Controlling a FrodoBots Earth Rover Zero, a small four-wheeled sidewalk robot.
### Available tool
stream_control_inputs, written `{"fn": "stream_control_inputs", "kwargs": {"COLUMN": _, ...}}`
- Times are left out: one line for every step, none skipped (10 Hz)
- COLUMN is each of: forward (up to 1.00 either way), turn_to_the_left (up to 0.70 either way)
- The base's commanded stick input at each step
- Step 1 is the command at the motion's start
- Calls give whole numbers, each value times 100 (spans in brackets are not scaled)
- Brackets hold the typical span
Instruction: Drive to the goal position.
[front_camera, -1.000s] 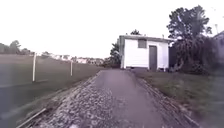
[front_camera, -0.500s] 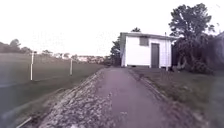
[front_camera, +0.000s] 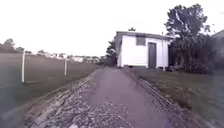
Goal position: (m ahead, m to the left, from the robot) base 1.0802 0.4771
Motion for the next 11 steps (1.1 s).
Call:
{"fn": "stream_control_inputs", "kwargs": {"forward": 70, "turn_to_the_left": 0}}
{"fn": "stream_control_inputs", "kwargs": {"forward": 70, "turn_to_the_left": 0}}
{"fn": "stream_control_inputs", "kwargs": {"forward": 70, "turn_to_the_left": 0}}
{"fn": "stream_control_inputs", "kwargs": {"forward": 70, "turn_to_the_left": 0}}
{"fn": "stream_control_inputs", "kwargs": {"forward": 70, "turn_to_the_left": 0}}
{"fn": "stream_control_inputs", "kwargs": {"forward": 70, "turn_to_the_left": 0}}
{"fn": "stream_control_inputs", "kwargs": {"forward": 70, "turn_to_the_left": 0}}
{"fn": "stream_control_inputs", "kwargs": {"forward": 70, "turn_to_the_left": 0}}
{"fn": "stream_control_inputs", "kwargs": {"forward": 70, "turn_to_the_left": 0}}
{"fn": "stream_control_inputs", "kwargs": {"forward": 70, "turn_to_the_left": 0}}
{"fn": "stream_control_inputs", "kwargs": {"forward": 70, "turn_to_the_left": 0}}
